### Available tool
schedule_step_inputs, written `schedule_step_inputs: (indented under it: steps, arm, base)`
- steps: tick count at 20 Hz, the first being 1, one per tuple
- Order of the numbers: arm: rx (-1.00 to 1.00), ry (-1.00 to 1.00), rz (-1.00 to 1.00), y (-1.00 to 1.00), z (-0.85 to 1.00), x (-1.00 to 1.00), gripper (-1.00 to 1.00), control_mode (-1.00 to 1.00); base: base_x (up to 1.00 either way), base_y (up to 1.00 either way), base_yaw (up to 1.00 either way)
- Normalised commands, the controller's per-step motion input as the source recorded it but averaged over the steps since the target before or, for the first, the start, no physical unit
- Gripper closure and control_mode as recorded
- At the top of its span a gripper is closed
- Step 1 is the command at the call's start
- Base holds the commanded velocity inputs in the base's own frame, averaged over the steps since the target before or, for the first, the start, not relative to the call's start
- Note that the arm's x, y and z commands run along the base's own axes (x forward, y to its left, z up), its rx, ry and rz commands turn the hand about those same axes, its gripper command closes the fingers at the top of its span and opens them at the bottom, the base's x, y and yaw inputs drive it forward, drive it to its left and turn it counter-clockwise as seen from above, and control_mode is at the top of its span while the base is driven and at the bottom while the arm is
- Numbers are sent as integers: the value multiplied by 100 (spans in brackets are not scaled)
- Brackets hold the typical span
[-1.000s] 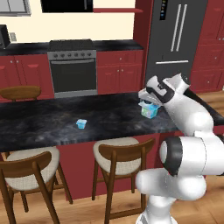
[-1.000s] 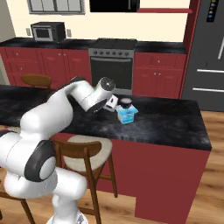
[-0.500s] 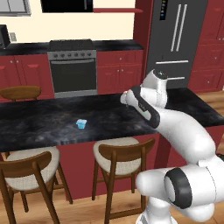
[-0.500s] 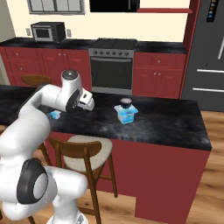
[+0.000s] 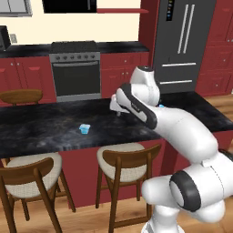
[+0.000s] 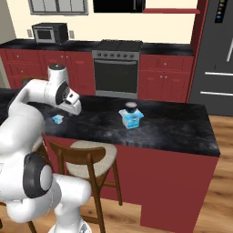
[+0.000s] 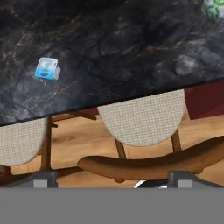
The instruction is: Stack the yogurt containers by placing the smaller containers on top of the larger containers.
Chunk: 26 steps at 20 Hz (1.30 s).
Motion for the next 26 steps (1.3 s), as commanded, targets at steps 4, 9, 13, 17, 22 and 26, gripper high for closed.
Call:
schedule_step_inputs:
  steps: [4,9,13,17,22,26]
  arm:
    - [0,17,0,77,0,0,-100,-100]
    - [-3,2,0,50,-14,0,-100,-100]
    - [-5,0,0,19,-50,0,-100,-100]
    - [-2,-1,0,11,-51,10,-100,-100]
    - [0,0,3,25,-23,34,-100,-100]
    - [0,0,4,35,-25,38,-100,-100]
  base:
    - [0,0,0]
    - [0,0,0]
    - [0,0,0]
    - [0,0,0]
    - [0,0,0]
    - [0,0,0]
